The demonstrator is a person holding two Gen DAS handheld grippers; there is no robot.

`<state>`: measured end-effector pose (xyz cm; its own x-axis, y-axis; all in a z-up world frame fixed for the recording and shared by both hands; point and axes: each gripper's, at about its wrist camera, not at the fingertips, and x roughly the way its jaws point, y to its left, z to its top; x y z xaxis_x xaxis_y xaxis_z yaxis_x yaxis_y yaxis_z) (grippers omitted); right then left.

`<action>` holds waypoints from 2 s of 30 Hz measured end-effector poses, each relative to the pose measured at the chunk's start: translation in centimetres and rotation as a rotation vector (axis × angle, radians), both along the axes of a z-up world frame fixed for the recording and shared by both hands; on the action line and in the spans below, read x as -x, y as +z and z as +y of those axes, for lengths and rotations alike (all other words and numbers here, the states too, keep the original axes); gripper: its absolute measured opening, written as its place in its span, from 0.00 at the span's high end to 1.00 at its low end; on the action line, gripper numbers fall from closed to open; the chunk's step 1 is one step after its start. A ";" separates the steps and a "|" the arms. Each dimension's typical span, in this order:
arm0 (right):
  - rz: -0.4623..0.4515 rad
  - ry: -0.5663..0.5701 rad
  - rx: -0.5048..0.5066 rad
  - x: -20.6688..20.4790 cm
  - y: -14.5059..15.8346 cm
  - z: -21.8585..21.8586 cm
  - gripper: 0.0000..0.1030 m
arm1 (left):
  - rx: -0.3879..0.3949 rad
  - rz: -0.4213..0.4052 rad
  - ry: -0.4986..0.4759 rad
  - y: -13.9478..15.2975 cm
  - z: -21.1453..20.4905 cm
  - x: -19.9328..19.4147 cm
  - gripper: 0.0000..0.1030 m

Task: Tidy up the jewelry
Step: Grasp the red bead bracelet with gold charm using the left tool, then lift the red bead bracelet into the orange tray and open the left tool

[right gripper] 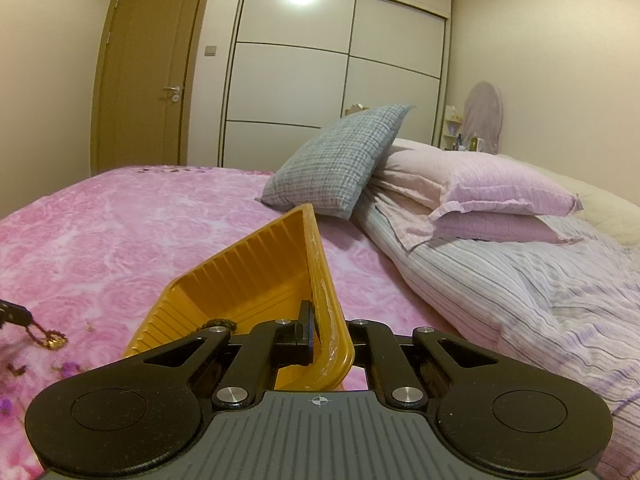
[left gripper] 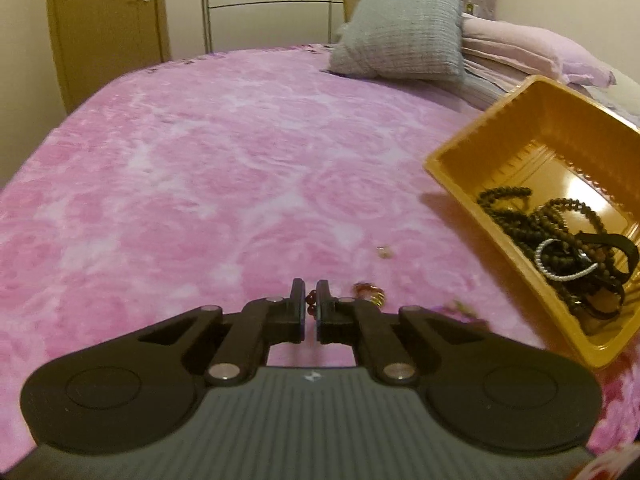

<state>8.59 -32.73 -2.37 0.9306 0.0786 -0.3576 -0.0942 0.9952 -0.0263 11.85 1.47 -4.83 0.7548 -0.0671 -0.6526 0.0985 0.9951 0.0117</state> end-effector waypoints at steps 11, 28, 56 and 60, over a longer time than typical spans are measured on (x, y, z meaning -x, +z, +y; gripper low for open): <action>-0.003 0.000 0.004 0.0 0.0 0.0 0.94 | 0.001 -0.015 -0.005 0.0 1.4 1.0 0.91; -0.002 -0.002 0.004 0.0 0.0 0.0 0.93 | -0.192 0.039 -0.250 -2.7 -2.6 -0.7 0.72; -0.002 -0.002 0.005 -0.1 0.0 0.0 0.94 | -0.158 0.052 -0.337 -0.7 -2.7 -0.5 0.88; -0.004 -0.001 0.005 -0.1 0.0 -0.1 0.93 | -0.112 0.038 -0.294 0.6 -2.6 -0.3 0.88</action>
